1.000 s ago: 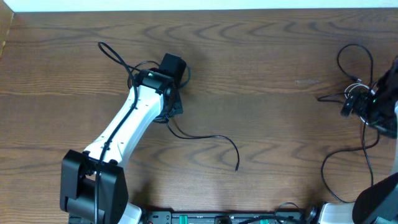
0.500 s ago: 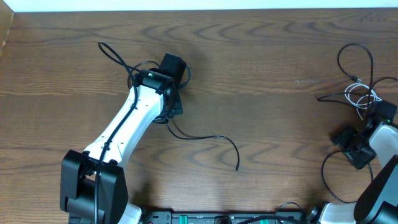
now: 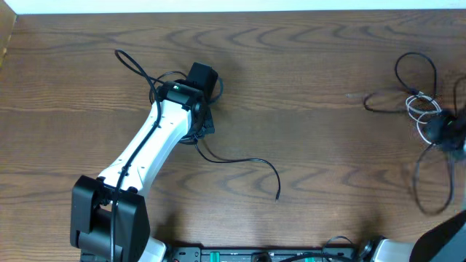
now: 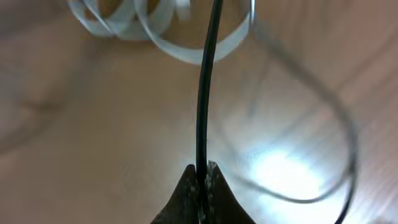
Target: Untangle cables
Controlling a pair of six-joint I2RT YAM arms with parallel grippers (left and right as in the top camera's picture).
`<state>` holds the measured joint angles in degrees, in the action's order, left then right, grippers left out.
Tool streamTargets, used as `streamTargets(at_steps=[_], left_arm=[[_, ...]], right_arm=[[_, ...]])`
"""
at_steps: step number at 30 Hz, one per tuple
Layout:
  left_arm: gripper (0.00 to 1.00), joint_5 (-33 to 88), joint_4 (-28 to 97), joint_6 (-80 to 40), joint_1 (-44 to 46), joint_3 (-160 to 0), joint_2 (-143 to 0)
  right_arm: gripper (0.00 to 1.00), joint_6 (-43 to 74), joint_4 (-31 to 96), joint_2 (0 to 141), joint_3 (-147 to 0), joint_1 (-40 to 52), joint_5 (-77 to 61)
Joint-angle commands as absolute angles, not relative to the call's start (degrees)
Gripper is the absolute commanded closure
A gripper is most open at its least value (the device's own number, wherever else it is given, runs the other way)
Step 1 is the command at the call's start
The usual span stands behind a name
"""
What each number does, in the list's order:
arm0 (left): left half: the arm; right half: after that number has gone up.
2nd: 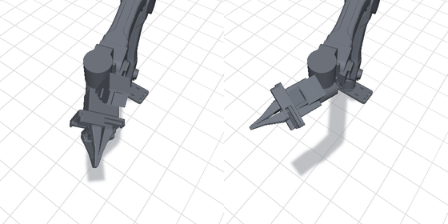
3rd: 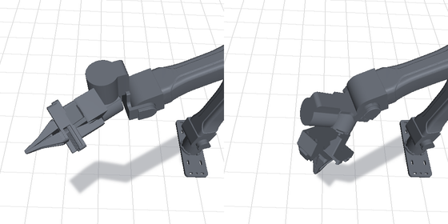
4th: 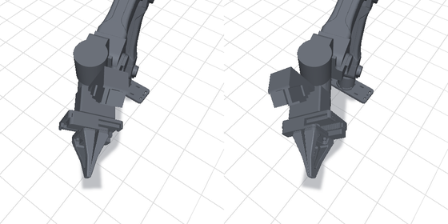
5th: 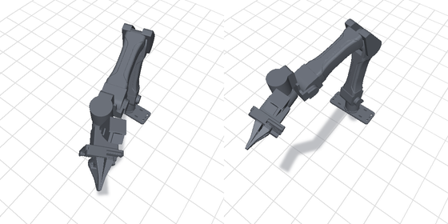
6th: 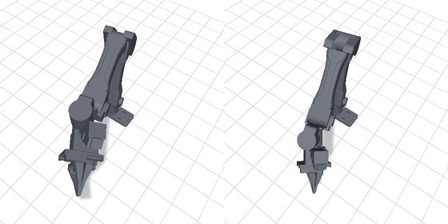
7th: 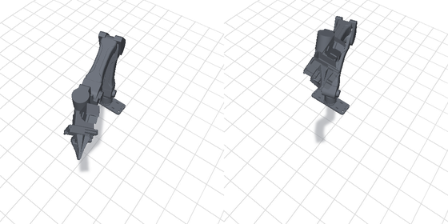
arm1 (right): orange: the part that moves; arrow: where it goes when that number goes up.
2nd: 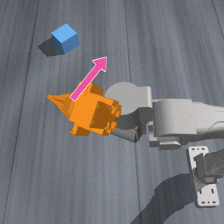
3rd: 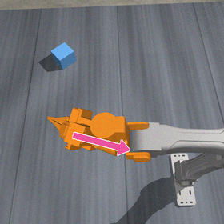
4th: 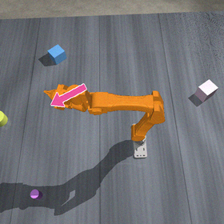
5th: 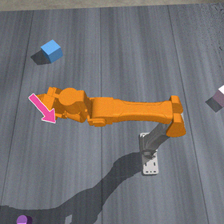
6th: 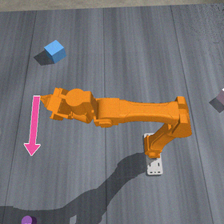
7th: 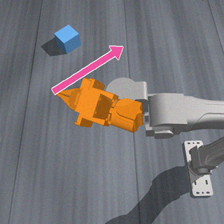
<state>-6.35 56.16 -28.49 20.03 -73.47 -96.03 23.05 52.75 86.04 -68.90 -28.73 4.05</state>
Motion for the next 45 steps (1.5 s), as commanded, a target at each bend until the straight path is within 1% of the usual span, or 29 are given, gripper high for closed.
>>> streamTargets(at_steps=[1, 2, 4, 8, 11, 13, 15, 17, 18, 19, 20, 21, 22, 23, 24, 25, 27, 29, 31, 33, 34, 35, 36, 38, 39, 40, 41, 43, 45], left_arm=[[0.92, -6.7, 56.3, -28.3, 20.1, -73.1, -96.1], [0.92, -6.7, 56.3, -28.3, 20.1, -73.1, -96.1], [0.92, -6.7, 56.3, -28.3, 20.1, -73.1, -96.1], [0.92, -6.7, 56.3, -28.3, 20.1, -73.1, -96.1], [0.92, -6.7, 56.3, -28.3, 20.1, -73.1, -96.1], [0.92, -6.7, 56.3, -28.3, 20.1, -73.1, -96.1], [0.92, -6.7, 56.3, -28.3, 20.1, -73.1, -96.1], [0.92, -6.7, 56.3, -28.3, 20.1, -73.1, -96.1], [0.92, -6.7, 56.3, -28.3, 20.1, -73.1, -96.1], [0.92, -6.7, 56.3, -28.3, 20.1, -73.1, -96.1], [0.92, -6.7, 56.3, -28.3, 20.1, -73.1, -96.1], [0.92, -6.7, 56.3, -28.3, 20.1, -73.1, -96.1], [0.92, -6.6, 56.2, -28.3, 20.1, -73.1, -96.1], [0.93, -4.2, 55.2, -27.9, 20.1, -73.1, -96.1], [0.93, -0.4, 53.6, -26.3, 20.4, -73.1, -96.1], [0.93, 7.6, 49.2, -23.0, 21.3, -73.1, -96.0], [0.93, 17.2, 42.1, -21.3, 23.4, -73.1, -96.0], [0.93, 26.1, 32.1, -21.0, 26.6, -73.1, -95.6], [0.92, 29.3, 25.8, -20.7, 31.1, -74.3, -95.4], [0.94, 29.2, 25.6, -17.1, 33.9, -74.5, -95.4], [0.91, 28.5, 26.7, -15.2, 34.9, -74.5, -95.4], [0.78, 25.6, 29.5, -13.4, 36.2, -74.5, -95.4], [0.6, 17.2, 35.4, -11.5, 37.7, -74.5, -95.4], [0.55, 7.8, 41.1, -11.4, 37.5, -74.5, -95.4], [0.46, 5.9, 42.8, -11.4, 36.5, -74.5, -95.2], [0.41, 5.8, 43.7, -11.4, 35.0, -74.5, -94.6], [0.39, 5.8, 44.0, -11.4, 34.0, -74.5, -93.9], [0.38, 5.7, 44.6, -11.4, 29.7, -74.5, -90.4], [0.32, 5.7, 46.4, -12.9, 26.2, -74.5, -87.7]], right_arm=[[0.99, 19.6, 49.5, 84.9, -75.4, -28.9, 4.5], [0.99, 19.1, 44.2, 84.9, -75.7, -28.8, 4.5], [0.99, 19.1, 39.0, 85.0, -75.7, -28.8, 4.3], [0.99, 13.6, 23.9, 85.3, -75.7, -28.8, 4.4], [0.99, 12.5, 17.5, 87.1, -75.7, -28.7, 4.1], [0.99, 12.3, 17.3, 90.3, -75.7, -28.4, 4.1], [0.97, 11.0, 17.3, 93.4, -75.7, -28.1, 4.1], [0.91, 10.2, 17.5, 96.9, -75.7, -28.0, 3.6], [0.82, 9.9, 17.8, 97.5, -75.7, -28.0, 2.5], [0.67, 8.0, 18.2, 97.5, -75.7, -28.0, -0.7], [0.56, 6.8, 18.3, 97.2, -75.7, -28.0, -3.6], [0.51, 5.0, 19.7, 96.1, -75.8, -27.7, -9.3], [0.5, 5.0, 21.0, 95.5, -75.8, -27.3, -11.3], [0.49, 5.0, 26.1, 93.7, -75.8, -25.5, -14.8], [0.47, 5.0, 27.8, 93.2, -75.8, -24.8, -15.4], [0.45, 5.1, 33.7, 92.6, -75.8, -22.4, -15.6], [0.44, 5.1, 39.3, 92.6, -75.7, -20.0, -15.4], [0.45, 5.0, 42.6, 92.6, -75.7, -18.3, -14.9], [0.48, 5.1, 43.5, 92.6, -75.7, -17.9, -15.0], [0.48, 5.3, 43.8, 92.6, -75.7, -17.9, -15.2], [0.48, 5.3, 44.2, 92.6, -75.7, -17.9, -15.2], [0.47, 5.2, 44.6, 92.6, -75.7, -17.9, -15.1], [0.47, 5.1, 44.9, 92.6, -75.7, -17.9, -15.2], [0.46, 5.0, 45.5, 92.6, -75.7, -17.5, -15.2], [0.45, 5.0, 45.8, 92.6, -75.7, -17.1, -15.4], [0.43, 4.5, 46.6, 92.6, -75.7, -15.8, -16.2], [0.42, 3.4, 47.1, 92.6, -75.7, -14.8, -17.5], [0.34, 0.6, 49.9, 92.6, -75.7, -10.3, -19.0], [0.26, -0.6, 52.8, 92.6, -75.7, -6.0, -19.0]])
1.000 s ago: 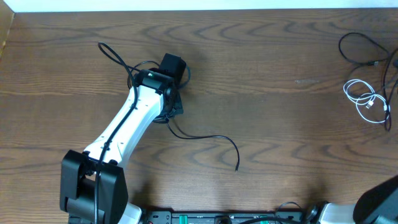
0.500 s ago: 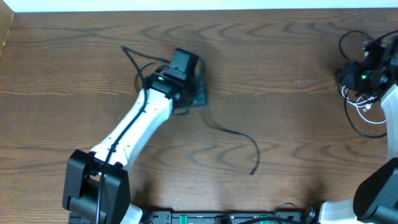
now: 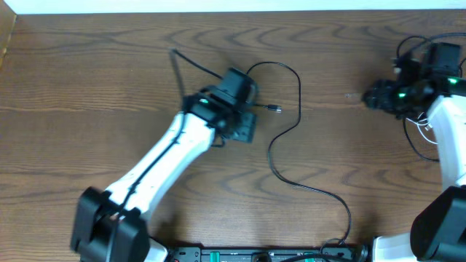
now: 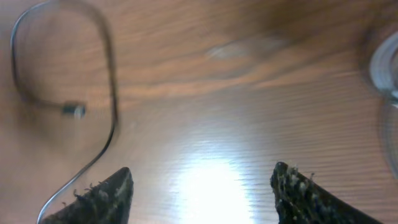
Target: Untangle cables
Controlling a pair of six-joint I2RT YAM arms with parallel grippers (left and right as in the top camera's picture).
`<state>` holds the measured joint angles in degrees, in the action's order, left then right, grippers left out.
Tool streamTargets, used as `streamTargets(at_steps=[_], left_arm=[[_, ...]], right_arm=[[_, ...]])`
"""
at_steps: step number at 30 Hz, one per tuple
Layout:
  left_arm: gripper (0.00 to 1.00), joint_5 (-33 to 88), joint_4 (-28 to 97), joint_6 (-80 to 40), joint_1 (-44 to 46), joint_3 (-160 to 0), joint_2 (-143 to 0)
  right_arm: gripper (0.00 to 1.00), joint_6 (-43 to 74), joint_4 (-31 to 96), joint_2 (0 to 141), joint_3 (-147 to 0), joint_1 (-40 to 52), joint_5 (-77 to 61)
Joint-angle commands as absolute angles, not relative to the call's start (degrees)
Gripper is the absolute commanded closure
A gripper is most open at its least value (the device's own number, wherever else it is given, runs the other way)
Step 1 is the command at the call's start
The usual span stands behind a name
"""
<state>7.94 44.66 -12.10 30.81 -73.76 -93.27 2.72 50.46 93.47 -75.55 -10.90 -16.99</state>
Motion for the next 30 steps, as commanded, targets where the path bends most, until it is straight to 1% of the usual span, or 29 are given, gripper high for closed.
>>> streamTargets(at_steps=[1, 3, 5, 8, 10, 12, 14, 15, 17, 19, 20, 21, 22, 23, 24, 25, 26, 29, 30], left_arm=[[0.32, 5.7, 47.9, -14.2, 24.1, -74.5, -86.5], [0.32, 5.7, 51.6, -15.8, 19.7, -74.5, -84.7], [0.32, 5.7, 55.8, -15.7, 14.6, -74.5, -84.2], [0.32, 5.7, 57.2, -15.7, 11.0, -74.4, -84.2], [0.32, 5.7, 57.2, -15.7, 10.0, -74.4, -84.2], [0.32, 5.7, 57.2, -15.7, 10.0, -74.4, -84.2], [0.32, 5.7, 57.3, -15.7, 10.0, -74.3, -84.2], [0.32, 5.7, 57.4, -15.7, 10.0, -74.3, -84.2], [0.32, 5.7, 57.4, -15.7, 10.0, -74.3, -84.2], [0.32, 5.7, 57.4, -15.7, 10.0, -74.3, -84.2], [0.32, 5.7, 57.4, -15.7, 10.0, -74.3, -84.2], [0.32, 5.7, 57.4, -15.7, 10.0, -74.3, -84.2], [0.32, 5.7, 57.4, -15.7, 10.0, -74.3, -84.2], [0.32, 5.7, 57.4, -15.7, 10.0, -74.3, -84.2], [0.32, 5.7, 57.4, -15.7, 10.0, -74.3, -84.2], [0.32, 5.7, 57.4, -15.7, 10.0, -74.3, -84.2], [0.32, 5.7, 57.4, -15.7, 10.0, -74.3, -84.2], [0.32, 5.7, 57.4, -15.7, 10.0, -74.3, -84.2], [0.32, 5.7, 57.4, -15.7, 10.0, -74.3, -84.2]], right_arm=[[0.23, -0.6, 54.8, 92.6, -75.6, -3.0, -19.0], [0.2, -0.4, 58.7, 92.9, -75.6, 2.3, -19.0], [0.19, 2.5, 62.1, 93.0, -74.7, 8.0, -19.0], [0.17, 7.8, 61.7, 93.0, -71.0, 16.1, -19.0], [0.16, 13.3, 57.5, 93.0, -67.4, 21.0, -19.0], [0.22, 26.6, 47.3, 93.0, -61.4, 27.4, -18.4], [0.23, 34.0, 39.9, 93.0, -57.5, 31.5, -13.3], [0.25, 37.6, 34.8, 93.0, -55.1, 34.2, -8.3], [0.28, 38.1, 28.3, 93.0, -52.3, 37.7, -2.9], [0.37, 38.2, 25.4, 93.0, -50.5, 39.9, 1.2], [0.46, 38.2, 24.5, 93.0, -49.8, 40.5, 2.9], [0.51, 38.2, 24.2, 93.0, -49.6, 40.8, 4.0], [0.6, 38.1, 24.0, 93.0, -49.5, 41.0, 5.1], [0.71, 38.1, 23.7, 93.0, -49.5, 41.0, 5.7], [0.85, 38.1, 23.4, 93.0, -49.5, 41.0, 5.7], [0.9, 38.1, 23.2, 93.0, -49.5, 41.0, 5.5], [0.9, 38.1, 22.9, 93.0, -49.5, 41.0, 5.4], [0.84, 38.1, 23.2, 93.0, -49.5, 41.1, 4.3], [0.84, 38.1, 23.2, 93.0, -49.4, 41.1, 3.7]])
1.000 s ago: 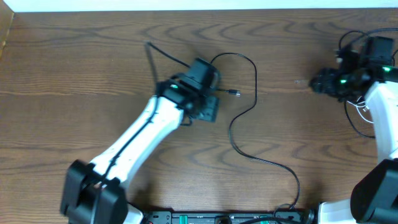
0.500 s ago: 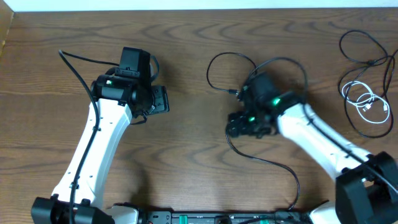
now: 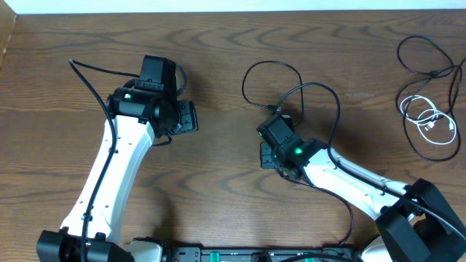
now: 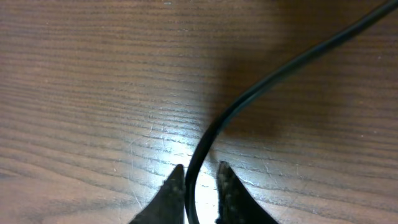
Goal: Untangle cables
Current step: 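Drag the black cable to the right edge with the right gripper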
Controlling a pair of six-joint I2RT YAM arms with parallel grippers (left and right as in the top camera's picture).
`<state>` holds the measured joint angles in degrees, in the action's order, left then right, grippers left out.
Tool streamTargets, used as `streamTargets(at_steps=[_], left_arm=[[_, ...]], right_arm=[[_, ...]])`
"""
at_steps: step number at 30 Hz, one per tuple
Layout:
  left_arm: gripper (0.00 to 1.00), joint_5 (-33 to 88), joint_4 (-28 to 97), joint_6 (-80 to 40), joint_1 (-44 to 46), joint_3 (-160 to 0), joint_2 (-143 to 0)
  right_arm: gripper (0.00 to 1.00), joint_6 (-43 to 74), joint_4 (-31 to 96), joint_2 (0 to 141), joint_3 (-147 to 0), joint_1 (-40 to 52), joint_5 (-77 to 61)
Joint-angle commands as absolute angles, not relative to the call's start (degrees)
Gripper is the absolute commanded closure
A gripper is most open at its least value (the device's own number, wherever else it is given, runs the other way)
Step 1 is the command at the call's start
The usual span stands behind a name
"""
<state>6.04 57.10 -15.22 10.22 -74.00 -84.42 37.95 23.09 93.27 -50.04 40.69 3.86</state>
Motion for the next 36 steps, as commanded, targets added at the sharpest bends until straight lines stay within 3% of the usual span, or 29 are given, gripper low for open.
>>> streamTargets(at_steps=[1, 4, 7, 15, 19, 24, 31, 36], left_arm=[[0.32, 5.7, 57.4, -15.7, 10.0, -74.3, -84.2], [0.32, 5.7, 57.4, -15.7, 10.0, -74.3, -84.2], [0.32, 5.7, 57.4, -15.7, 10.0, -74.3, -84.2], [0.32, 5.7, 57.4, -15.7, 10.0, -74.3, -84.2], [0.32, 5.7, 57.4, -15.7, 10.0, -74.3, -84.2], [0.32, 5.7, 57.4, -15.7, 10.0, -74.3, -84.2], [0.32, 5.7, 57.8, -15.7, 10.0, -74.3, -84.2], [0.33, 5.7, 58.2, -15.7, 10.0, -74.3, -84.2]], right_arm=[[0.85, 38.1, 23.1, 93.0, -49.3, 41.3, 3.5], [0.99, 38.0, 22.2, 93.0, -49.3, 41.3, 3.5], [0.99, 28.7, 20.5, 93.0, -52.3, 40.6, 3.5], [0.99, 9.6, 39.4, 93.0, -82.9, 28.5, -2.9], [0.99, -4.3, 30.5, 93.4, -85.5, 27.9, -3.1], [0.99, -6.5, 21.5, 100.4, -85.5, 28.6, -8.8], [0.99, -15.6, 20.8, 113.4, -86.3, 32.3, -12.4], [0.99, -11.3, 43.7, 115.8, -100.9, 30.5, -13.3]])
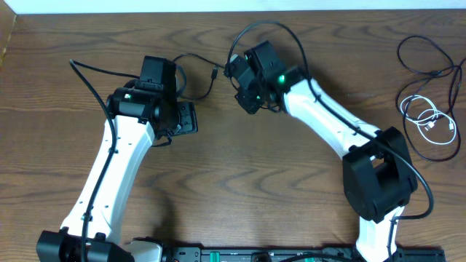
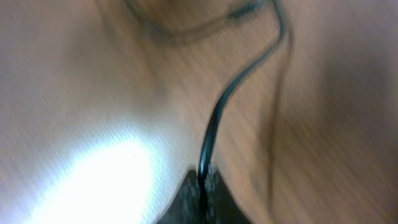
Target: Untangle cables
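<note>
My right gripper (image 1: 246, 78) hangs over the table's top middle. In the right wrist view it (image 2: 202, 177) is shut on a thin black cable (image 2: 214, 124), which runs up from the fingertips and curls toward a small plug (image 2: 249, 9). From overhead, a black cable end with a plug (image 1: 213, 73) lies between the two grippers. My left gripper (image 1: 175, 109) sits just left of that plug. Its jaws do not show from above.
At the far right edge lie a loose black cable loop (image 1: 428, 54) and a coiled white cable (image 1: 426, 120). The table's back edge (image 1: 233, 12) runs close behind both grippers. The arm bases stand at the front edge.
My right gripper was at the table's lower middle with its jaws around the black cable. It is now at the top middle, shut on the cable, beside the left gripper. The left arm has not moved.
First my right gripper was shut on a black cable at the far-right pile, with the left gripper at upper left. Then the right was open there, the left near the centre. Later the left was back at left and the right took the cable mid-table, now carried up beside it.
</note>
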Controlling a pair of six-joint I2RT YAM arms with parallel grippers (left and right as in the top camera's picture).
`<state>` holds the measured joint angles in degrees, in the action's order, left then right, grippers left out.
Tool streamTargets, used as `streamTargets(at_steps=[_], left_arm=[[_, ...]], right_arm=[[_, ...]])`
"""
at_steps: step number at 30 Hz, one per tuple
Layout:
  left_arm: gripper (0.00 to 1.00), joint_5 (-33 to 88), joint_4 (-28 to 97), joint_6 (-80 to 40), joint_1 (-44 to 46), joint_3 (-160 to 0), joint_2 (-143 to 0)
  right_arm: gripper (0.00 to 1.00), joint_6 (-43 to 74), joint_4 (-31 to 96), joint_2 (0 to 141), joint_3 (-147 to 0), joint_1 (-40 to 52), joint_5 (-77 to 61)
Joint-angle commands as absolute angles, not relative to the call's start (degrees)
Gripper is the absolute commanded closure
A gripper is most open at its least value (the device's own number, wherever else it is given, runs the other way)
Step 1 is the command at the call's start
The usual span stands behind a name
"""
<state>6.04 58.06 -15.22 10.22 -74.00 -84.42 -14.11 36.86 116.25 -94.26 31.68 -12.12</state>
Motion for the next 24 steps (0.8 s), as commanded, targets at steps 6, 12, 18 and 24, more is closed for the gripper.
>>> streamTargets(at_steps=[6, 12, 18, 24], left_arm=[[0.33, 5.7, 58.2, -15.7, 10.0, -74.3, -84.2], [0.33, 5.7, 58.2, -15.7, 10.0, -74.3, -84.2], [0.33, 5.7, 58.2, -15.7, 10.0, -74.3, -84.2], [0.34, 5.7, 58.2, -15.7, 10.0, -74.3, -84.2]], right_arm=[[0.99, 1.2, 59.9, 112.1, -111.0, 14.5, -7.9], [0.99, 7.4, 59.2, 103.2, -121.4, -7.7, -0.4], [0.99, 13.5, 56.9, 99.1, -122.6, -22.6, 2.2], [0.99, 9.5, 58.5, 98.7, -122.6, -20.7, 1.2]])
